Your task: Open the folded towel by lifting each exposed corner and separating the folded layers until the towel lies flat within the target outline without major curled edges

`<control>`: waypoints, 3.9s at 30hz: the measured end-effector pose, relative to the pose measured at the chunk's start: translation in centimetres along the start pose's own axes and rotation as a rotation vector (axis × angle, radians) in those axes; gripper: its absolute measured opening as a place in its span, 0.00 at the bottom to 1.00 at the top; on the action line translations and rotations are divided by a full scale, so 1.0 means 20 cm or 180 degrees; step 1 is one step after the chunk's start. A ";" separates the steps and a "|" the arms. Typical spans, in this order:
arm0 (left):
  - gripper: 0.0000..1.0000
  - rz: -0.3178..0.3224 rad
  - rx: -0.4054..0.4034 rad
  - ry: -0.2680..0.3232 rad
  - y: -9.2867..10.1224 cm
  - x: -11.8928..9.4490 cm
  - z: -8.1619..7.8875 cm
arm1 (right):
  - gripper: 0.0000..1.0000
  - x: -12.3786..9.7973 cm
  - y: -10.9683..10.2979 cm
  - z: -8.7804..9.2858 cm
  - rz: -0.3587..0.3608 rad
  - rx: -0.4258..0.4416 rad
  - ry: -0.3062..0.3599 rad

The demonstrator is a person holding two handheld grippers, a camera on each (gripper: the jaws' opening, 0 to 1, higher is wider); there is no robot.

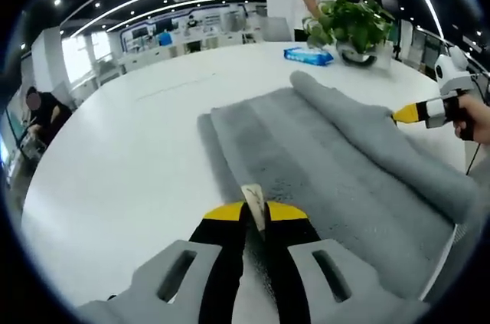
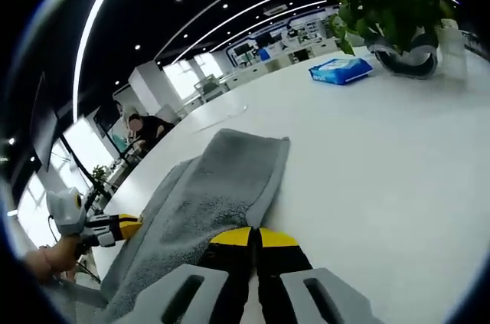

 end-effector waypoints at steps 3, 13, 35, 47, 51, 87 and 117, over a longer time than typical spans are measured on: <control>0.09 -0.0004 -0.0026 0.0002 0.00 0.00 0.00 | 0.00 0.00 0.01 0.00 0.0016 0.0002 0.0009; 0.09 -0.0014 -0.0055 0.0009 -0.01 -0.01 0.00 | 0.00 -0.01 0.03 -0.01 0.0075 0.0070 0.0045; 0.09 -0.0133 -0.0207 -0.0002 -0.06 -0.01 0.02 | 0.00 -0.04 0.10 -0.04 0.0216 0.0170 0.0127; 0.09 -0.0182 -0.0249 -0.0013 -0.09 -0.02 0.02 | 0.00 -0.05 0.12 -0.05 0.0258 0.0168 0.0136; 0.09 -0.0204 -0.0269 -0.0014 -0.10 -0.02 0.02 | 0.00 -0.06 0.12 -0.05 0.0272 0.0172 0.0144; 0.08 -0.0429 -0.0347 -0.0049 -0.17 -0.05 0.05 | 0.00 -0.09 0.20 -0.06 0.0481 0.0129 0.0144; 0.19 -0.0273 -0.0396 0.0567 -0.10 -0.14 -0.22 | 0.21 -0.31 -0.04 0.02 0.0133 -0.0308 -0.0395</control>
Point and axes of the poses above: the point that each gripper's makers call its tool centre point, and the gripper's own axes: x roughly forward along the fingers, y roughly to its right, z roughly out of its underside, the point moved 4 cm from there along -x, roughly backward along the fingers, and after that the axes turned 4 degrees about x, right-handed, at the moved point
